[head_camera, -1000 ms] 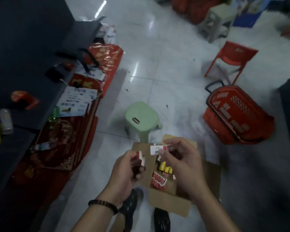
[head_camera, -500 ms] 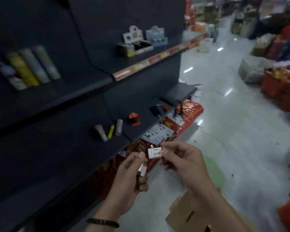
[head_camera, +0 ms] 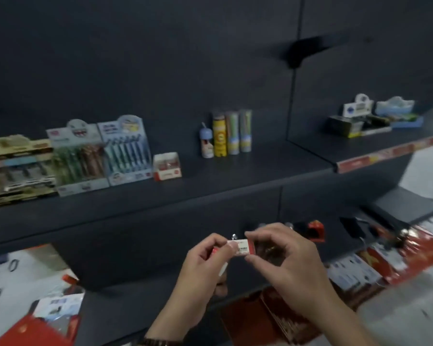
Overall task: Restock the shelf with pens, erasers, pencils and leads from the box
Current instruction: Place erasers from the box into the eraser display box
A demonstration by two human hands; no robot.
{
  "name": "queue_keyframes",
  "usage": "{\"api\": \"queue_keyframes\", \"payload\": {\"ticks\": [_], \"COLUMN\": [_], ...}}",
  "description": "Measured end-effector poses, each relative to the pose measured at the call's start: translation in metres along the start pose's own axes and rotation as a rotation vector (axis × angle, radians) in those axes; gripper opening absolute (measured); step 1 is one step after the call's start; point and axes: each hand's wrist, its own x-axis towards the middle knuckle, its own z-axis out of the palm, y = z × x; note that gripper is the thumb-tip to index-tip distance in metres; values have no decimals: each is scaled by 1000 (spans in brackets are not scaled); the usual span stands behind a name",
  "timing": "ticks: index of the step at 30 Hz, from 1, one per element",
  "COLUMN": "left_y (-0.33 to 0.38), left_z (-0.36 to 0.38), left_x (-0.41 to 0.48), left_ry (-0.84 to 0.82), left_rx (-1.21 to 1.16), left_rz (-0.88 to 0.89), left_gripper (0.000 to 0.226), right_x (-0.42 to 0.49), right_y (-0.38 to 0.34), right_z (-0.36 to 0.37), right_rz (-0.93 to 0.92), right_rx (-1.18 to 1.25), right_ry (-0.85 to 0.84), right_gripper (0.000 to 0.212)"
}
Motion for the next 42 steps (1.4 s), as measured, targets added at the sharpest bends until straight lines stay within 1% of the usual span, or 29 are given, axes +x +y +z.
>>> {"api": "queue_keyframes", "payload": {"ticks": [2,4,8,10,12,14,16,20,22,24,26,30,33,36,37,40,42], "left_y": [13,23,36,41,46,50,53,54,52,51,48,39,34,30,29,26,26], "left_z": [-32,-59,-103,-121,-140,-159,-178,-215,-236,-256,-269,-281,-288,-291,-292,-295,-296], "left_x": [16,33,80,103,126,148,172,218,241,262,280,298,305,307,307,308,309], "left_ry": [23,49,110,178,253,275,283,341,366,342,308,231,212,211,212,213,221], "left_rx": [47,107,170,200,206,184,246,580,743,895,975,990,966,933,933,943,953], "left_rz": [28,57,117,175,191,158,138,231,286,349,381,381,370,358,356,351,359], "left_gripper": [22,23,21,26,32,26,22,19,17,13,11,6,4,5,5,6,7], "right_x": [31,64,137,175,215,255,296,371,398,418,434,450,454,456,457,457,458], "right_y": [-1,0,11,23,36,48,58,76,84,92,98,106,111,113,112,113,115], "right_z": [25,45,79,92,103,114,127,162,183,202,220,247,258,266,269,275,277], "right_rz": [-136,-233,-335,-359,-330,-288,-239,-131,-121,-104,-78,-25,11,49,54,60,51], "right_rx": [-48,-75,-39,-27,-11,-17,-28,-128,-202,-255,-330,-473,-543,-562,-567,-611,-637], "right_ry": [-55,-91,-125,-117,-99,-92,-110,-273,-323,-363,-418,-472,-489,-501,-509,-539,-527], "right_gripper": [33,28,17,14,13,12,10,9,10,11,13,16,17,9,9,22,19]}}
